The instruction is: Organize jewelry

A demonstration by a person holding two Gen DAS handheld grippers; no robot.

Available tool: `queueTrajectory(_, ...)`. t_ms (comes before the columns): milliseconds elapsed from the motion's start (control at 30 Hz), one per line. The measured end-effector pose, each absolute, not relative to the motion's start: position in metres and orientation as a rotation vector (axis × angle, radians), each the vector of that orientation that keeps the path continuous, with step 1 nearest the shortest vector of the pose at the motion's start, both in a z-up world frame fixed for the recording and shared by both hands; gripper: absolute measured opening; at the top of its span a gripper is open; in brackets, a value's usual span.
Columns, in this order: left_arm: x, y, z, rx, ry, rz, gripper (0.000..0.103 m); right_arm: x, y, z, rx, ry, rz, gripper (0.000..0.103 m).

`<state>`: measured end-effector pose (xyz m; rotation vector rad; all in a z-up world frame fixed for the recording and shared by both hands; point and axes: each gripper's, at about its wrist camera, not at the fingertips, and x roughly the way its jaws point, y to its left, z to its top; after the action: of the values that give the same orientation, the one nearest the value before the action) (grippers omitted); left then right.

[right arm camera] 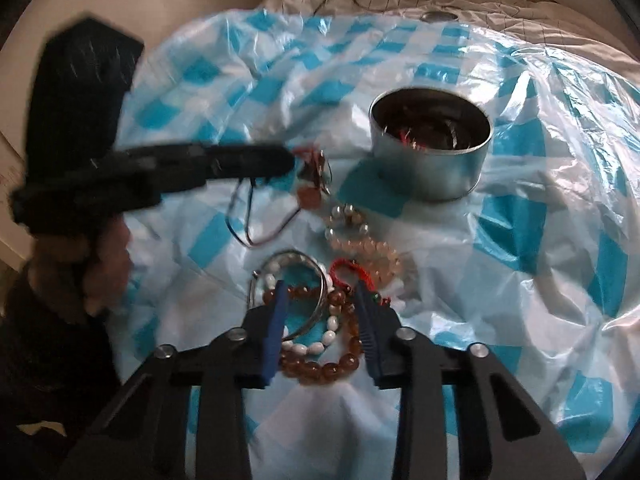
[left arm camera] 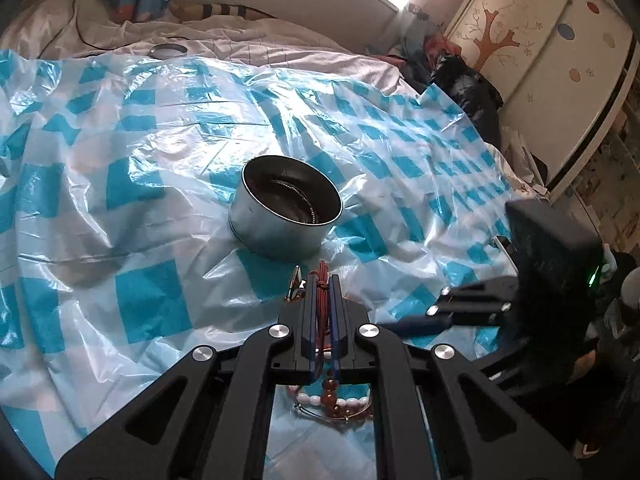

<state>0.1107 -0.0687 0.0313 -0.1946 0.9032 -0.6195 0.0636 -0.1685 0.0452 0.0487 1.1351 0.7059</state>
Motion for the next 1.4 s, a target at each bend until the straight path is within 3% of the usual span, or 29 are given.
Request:
queueTrajectory(100,0.112,-0.065,0.032,-0.199,0.900,-0.616,0.005,0.060,-0.161,0.041,0.025,1.138,0.714,0.031)
queueTrajectory(233,0.112,-0.062,0.034,-0.205,0.893,-0.612,0.005,0.059,-0.155,0.033,-0.031,1.141,0.688,0.013)
queueTrajectory(367,0.113,-0.059,0.036,-0.214,0.890,-0.605,0.005,0.059,-0.157,0.037,-0.010,1.130,0.706,0.005)
queueTrajectory(933,0.136,-0.068,0.082,-0.305,0.760,-0.627,0.005,0.094,-0.256,0.113,0.318,0.901,0.598,0.005)
queueTrajectory(1167,0.172,-0.098,0.078,-0.366,0.736,-0.649,0.005,0.108,-0.285,0.118,0.378,0.856,0.513,0.005)
queueTrajectory(1200,0.180,-0.102,0.072,-0.351,0.744,-0.620,0.008,0.111,-0.285,0.118,0.375,0.854,0.502,0.005)
queueTrajectory(1300,0.199,-0.105,0.043,-0.302,0.864,-0.468,0.032,0.121,-0.286,0.114,0.370,0.856,0.475,0.005)
queueTrajectory(1400,0.199,-0.095,0.039,-0.300,0.886,-0.420,0.039,0.130,-0.277,0.108,0.343,0.861,0.454,0.005)
